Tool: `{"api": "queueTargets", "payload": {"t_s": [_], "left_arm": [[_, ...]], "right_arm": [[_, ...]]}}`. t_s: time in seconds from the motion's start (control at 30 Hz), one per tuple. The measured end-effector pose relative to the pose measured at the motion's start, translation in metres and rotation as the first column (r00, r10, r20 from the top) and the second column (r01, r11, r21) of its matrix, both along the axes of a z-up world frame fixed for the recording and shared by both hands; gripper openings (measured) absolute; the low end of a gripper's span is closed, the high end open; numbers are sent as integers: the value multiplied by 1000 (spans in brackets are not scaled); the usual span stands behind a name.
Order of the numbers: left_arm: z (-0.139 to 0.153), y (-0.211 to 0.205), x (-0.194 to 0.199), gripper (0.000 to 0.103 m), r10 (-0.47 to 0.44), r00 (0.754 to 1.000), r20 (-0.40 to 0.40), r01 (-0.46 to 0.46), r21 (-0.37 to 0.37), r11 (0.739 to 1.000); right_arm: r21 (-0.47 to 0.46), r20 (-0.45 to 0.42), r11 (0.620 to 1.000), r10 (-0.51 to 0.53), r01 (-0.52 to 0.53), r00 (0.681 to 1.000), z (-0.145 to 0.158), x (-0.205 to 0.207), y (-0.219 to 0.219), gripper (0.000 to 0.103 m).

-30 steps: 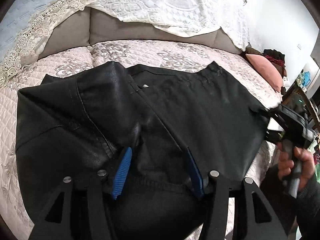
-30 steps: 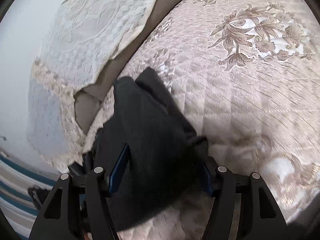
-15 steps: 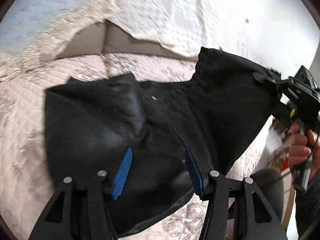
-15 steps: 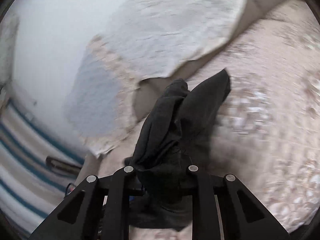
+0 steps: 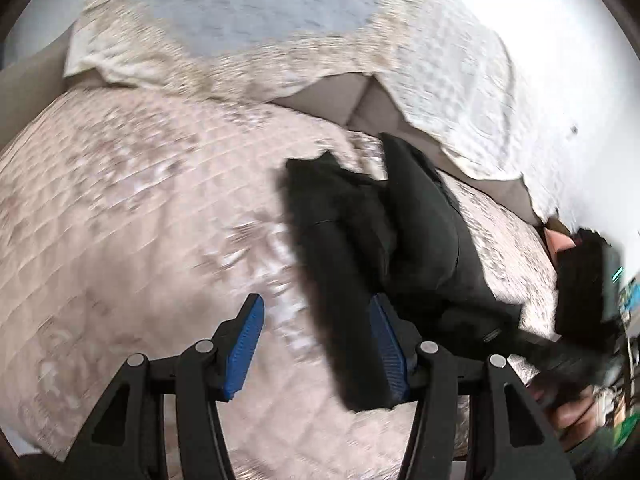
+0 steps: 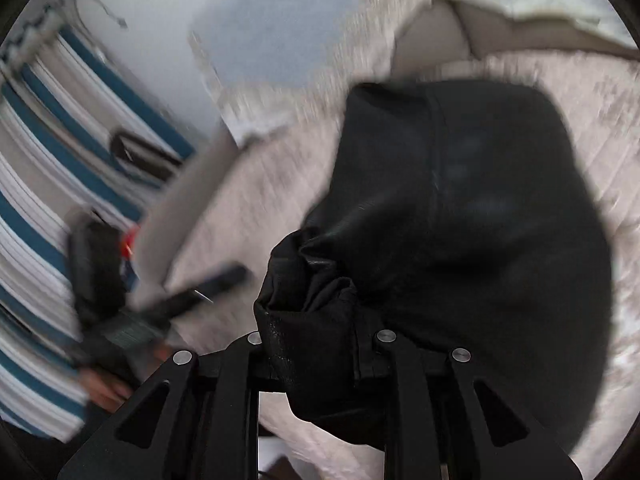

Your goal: Fold large clothes

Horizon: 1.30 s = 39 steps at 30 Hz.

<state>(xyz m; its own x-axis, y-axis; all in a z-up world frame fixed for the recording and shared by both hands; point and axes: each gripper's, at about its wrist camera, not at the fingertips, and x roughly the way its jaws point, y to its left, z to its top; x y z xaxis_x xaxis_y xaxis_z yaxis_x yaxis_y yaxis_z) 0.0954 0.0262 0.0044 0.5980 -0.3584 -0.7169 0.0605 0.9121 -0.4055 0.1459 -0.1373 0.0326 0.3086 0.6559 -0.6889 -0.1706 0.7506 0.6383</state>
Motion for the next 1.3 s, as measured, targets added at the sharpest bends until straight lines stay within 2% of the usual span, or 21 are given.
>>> {"api": "queueTargets", "payload": {"t_s": [0.07, 0.23, 0.37, 0.47, 0.5, 0.53, 0.57, 0.63, 0.67, 0.8, 0.93, 1.0, 1.07, 1.2, 1.3], "left_arm": [[1, 7, -2, 56, 13, 1000, 0, -13, -1, 1000], [23, -6, 9, 56, -18, 999, 43, 18, 0, 1000], [46, -44, 47, 59, -79, 993, 84, 76, 35, 996], [47, -71, 83, 59, -132, 988, 79, 128, 52, 990], [43, -79, 92, 58, -142, 987, 75, 136, 84, 987], [36, -88, 103, 43, -143, 988, 63, 133, 144, 981], [24, -94, 115, 22, -143, 989, 27, 135, 197, 971], [-9, -92, 132, 14, -121, 989, -80, 135, 213, 968], [-19, -88, 132, 10, -110, 989, -97, 128, 214, 968], [-38, -69, 119, 5, -83, 992, -91, 101, 211, 972], [-42, -56, 116, 5, -57, 994, -91, 74, 186, 980], [-35, -53, 114, 5, -48, 995, -88, 63, 188, 980], [-19, -52, 107, 5, -47, 998, -51, 55, 181, 982], [29, -55, 79, 5, -59, 997, 47, 52, 140, 989], [55, -78, 58, 6, -119, 987, 110, 108, 101, 989]], "right_arm": [[-11, 4, 1000, -8, 8, 1000, -9, -6, 3, 21], [-40, 36, 999, 15, -14, 999, -1, -10, 5, 25], [-54, 61, 998, 15, -11, 998, 0, -14, 11, 32], [-55, 75, 998, 14, -10, 997, 0, -17, 13, 33], [-56, 79, 998, 15, -11, 997, -3, -16, 15, 33], [-57, 82, 998, 17, -12, 996, -3, -17, 15, 33], [-59, 85, 998, 23, -18, 996, -2, -19, 15, 36], [-64, 96, 997, 43, -37, 994, 4, -20, 15, 42], [-73, 118, 996, 65, -57, 991, 12, -26, 14, 44], [-45, 184, 997, 67, -59, 981, 40, -48, -7, 45], [-85, 215, 994, -42, 62, 976, 37, -55, -32, 45], [-106, 172, 992, -51, 70, 984, 20, -46, -34, 45], [-156, 139, 987, -23, 45, 990, 4, -37, -27, 45], [-191, 154, 981, 13, 17, 988, -4, -37, -17, 44], [-175, 149, 984, -1, 28, 989, -8, -33, -20, 44]]}}
